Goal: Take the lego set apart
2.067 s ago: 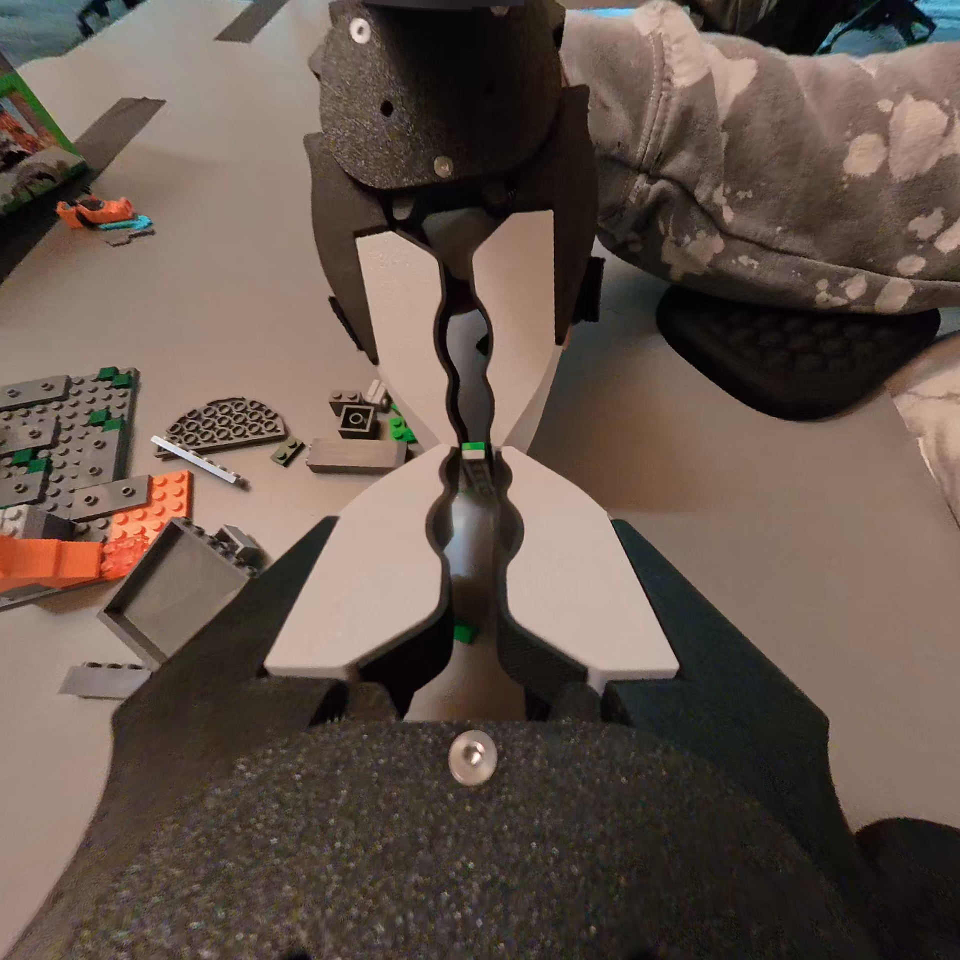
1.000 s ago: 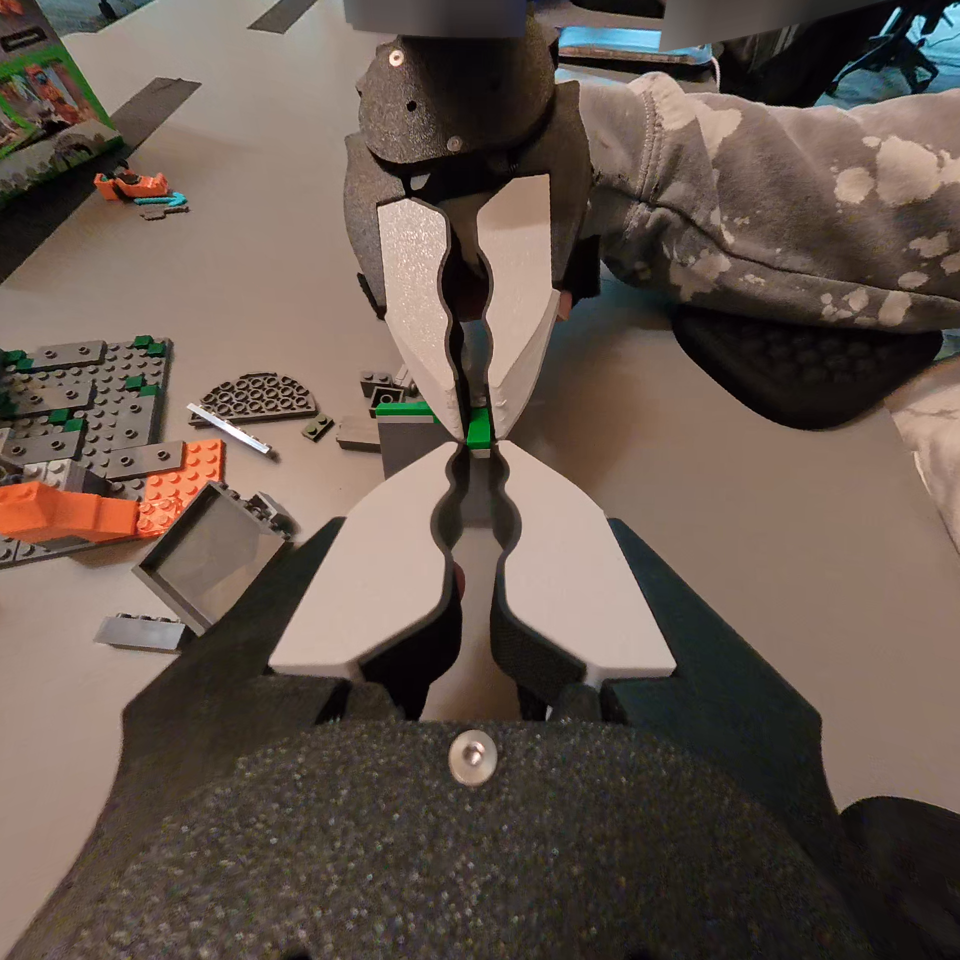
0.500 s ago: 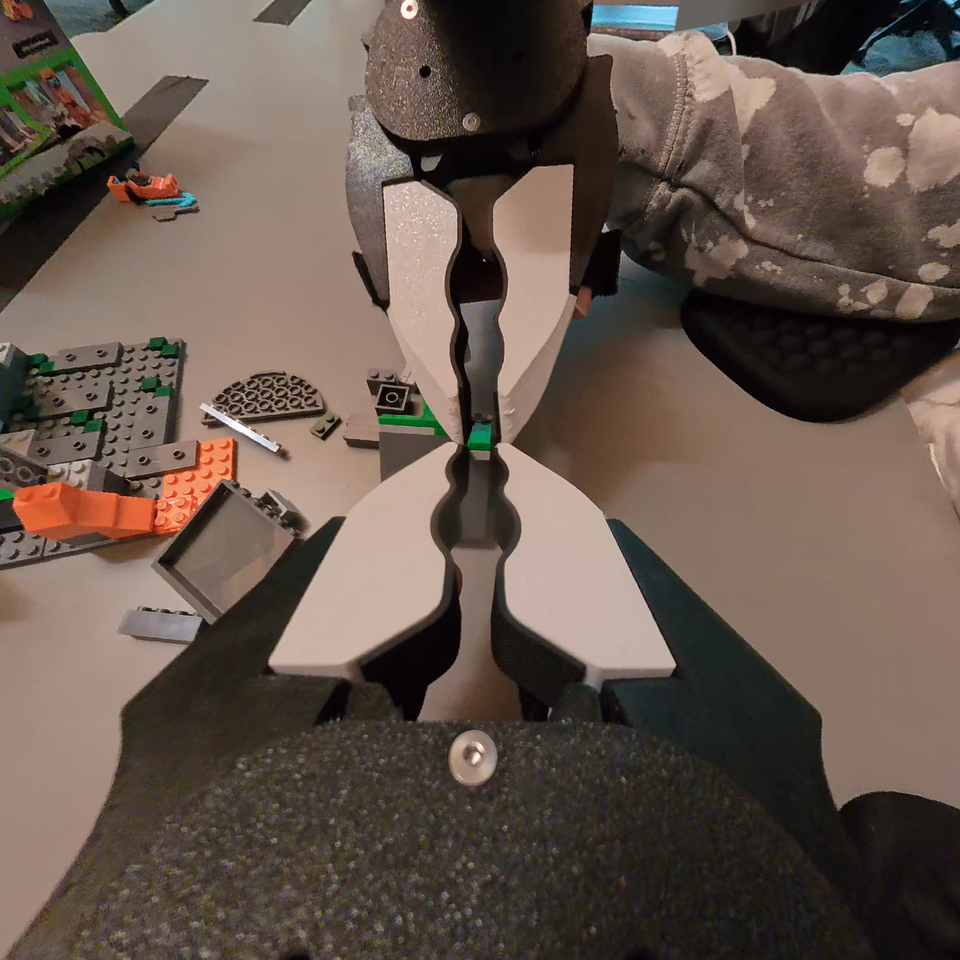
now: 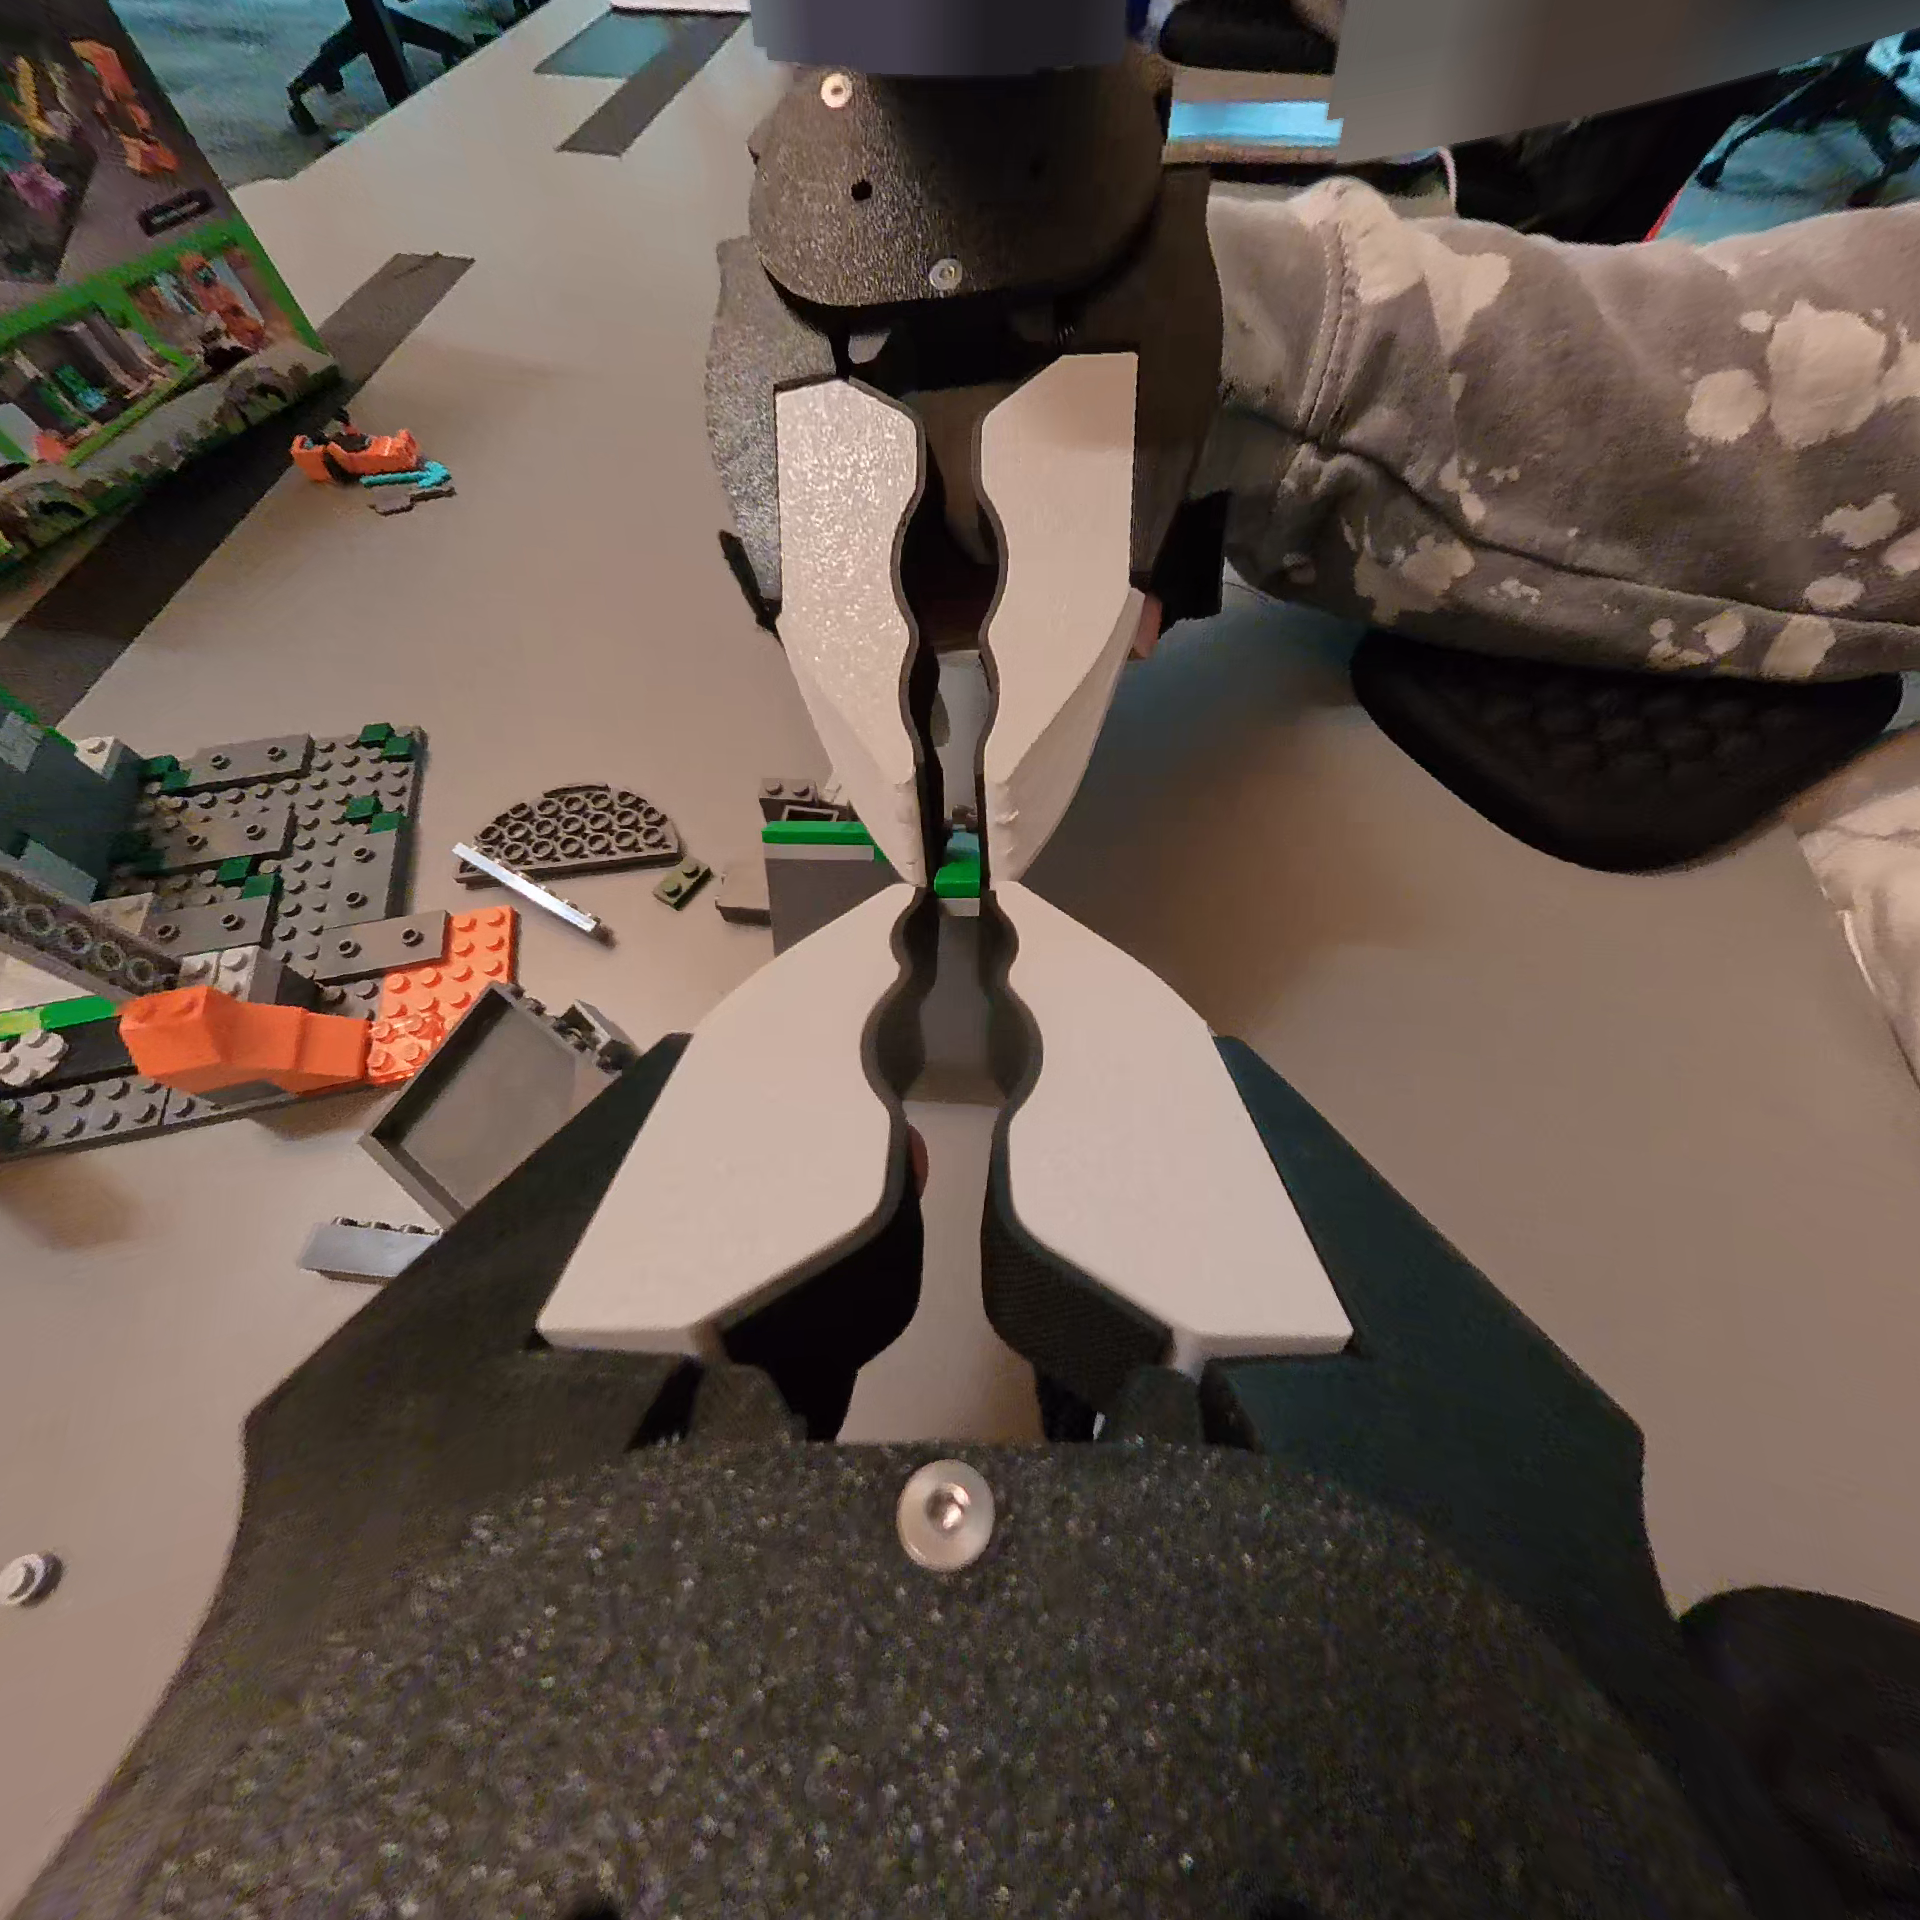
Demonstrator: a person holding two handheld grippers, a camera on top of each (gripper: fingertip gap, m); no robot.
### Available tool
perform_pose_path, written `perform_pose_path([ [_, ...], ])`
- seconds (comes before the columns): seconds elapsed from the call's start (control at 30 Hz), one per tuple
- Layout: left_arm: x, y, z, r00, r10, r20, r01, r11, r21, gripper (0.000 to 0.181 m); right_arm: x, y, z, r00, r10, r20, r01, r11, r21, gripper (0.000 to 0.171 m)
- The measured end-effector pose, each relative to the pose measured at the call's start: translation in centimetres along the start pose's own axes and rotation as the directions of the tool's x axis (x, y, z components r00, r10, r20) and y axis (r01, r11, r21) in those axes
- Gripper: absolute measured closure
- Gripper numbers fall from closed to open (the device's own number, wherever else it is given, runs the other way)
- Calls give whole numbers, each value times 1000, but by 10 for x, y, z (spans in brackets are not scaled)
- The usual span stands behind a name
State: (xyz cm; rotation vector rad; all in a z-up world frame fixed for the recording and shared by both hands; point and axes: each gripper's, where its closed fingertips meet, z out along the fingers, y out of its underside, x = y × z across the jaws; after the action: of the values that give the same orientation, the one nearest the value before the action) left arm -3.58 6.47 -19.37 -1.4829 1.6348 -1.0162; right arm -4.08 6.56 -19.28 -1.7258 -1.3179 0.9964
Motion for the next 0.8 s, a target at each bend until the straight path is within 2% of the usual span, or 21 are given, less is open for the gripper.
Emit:
perform_pose_path([
  [0.2,-3,-9,-1,1000,-13,3,13,999,52,172,2,-8,-9,998,42,42,-47,993,108,164],
  [0.67,-7,-30,-17,999,-9,33,4,987,164,172,3,-37,-17,999,37,40,-47,956,289,164],
  [0.7,-7,-31,-18,1000,-12,28,7,986,168,173,4,-45,-22,998,42,46,-55,938,342,164],
  [0.73,-9,-12,-14,999,-6,36,4,998,64,173,5,-63,-42,997,52,62,-76,871,485,163],
  [0.77,-11,5,-10,999,-12,47,12,1000,13,173,8,-84,-77,996,58,75,-92,766,636,164],
  [0.8,-14,3,-10,998,-34,61,31,998,55,173,12,-85,-90,999,52,16,-50,767,640,164],
])
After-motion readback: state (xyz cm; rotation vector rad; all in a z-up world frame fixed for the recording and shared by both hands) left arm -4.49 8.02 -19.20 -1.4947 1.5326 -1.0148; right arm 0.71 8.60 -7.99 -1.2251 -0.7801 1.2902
